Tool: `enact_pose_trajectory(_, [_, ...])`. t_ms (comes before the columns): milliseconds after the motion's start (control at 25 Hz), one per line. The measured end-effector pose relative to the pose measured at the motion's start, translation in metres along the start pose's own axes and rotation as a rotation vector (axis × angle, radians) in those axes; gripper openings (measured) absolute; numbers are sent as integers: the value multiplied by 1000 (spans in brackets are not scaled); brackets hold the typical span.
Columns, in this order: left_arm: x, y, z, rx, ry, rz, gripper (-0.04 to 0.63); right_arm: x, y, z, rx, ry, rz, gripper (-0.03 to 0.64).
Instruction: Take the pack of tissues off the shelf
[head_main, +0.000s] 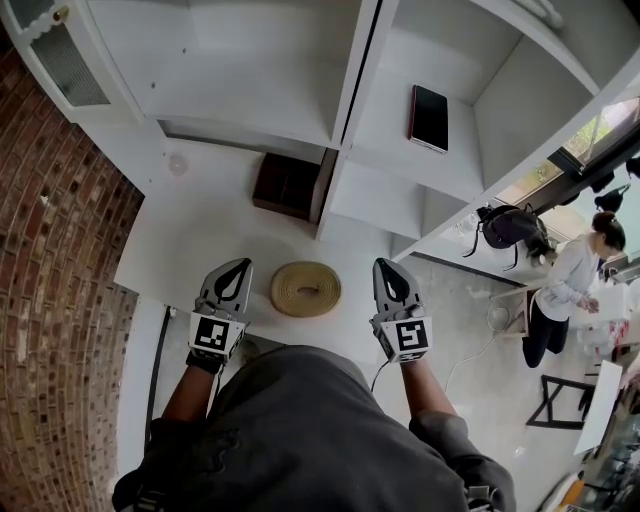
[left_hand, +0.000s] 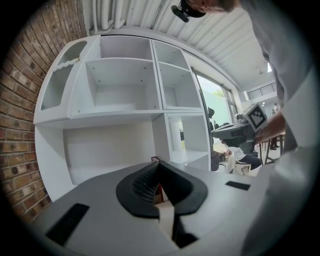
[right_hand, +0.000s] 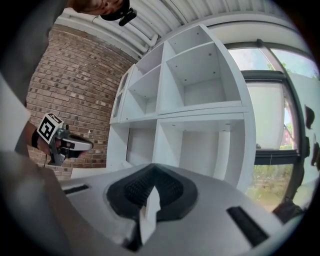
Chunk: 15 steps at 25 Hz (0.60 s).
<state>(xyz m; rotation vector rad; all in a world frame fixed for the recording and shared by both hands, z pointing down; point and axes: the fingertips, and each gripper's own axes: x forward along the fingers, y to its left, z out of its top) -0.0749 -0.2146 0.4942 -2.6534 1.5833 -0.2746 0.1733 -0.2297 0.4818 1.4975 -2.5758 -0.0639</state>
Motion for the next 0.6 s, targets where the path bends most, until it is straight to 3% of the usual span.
enact_pose_trajectory(600, [7, -1, -9, -5, 51, 26, 0, 7, -2, -7, -3, 7, 25, 0])
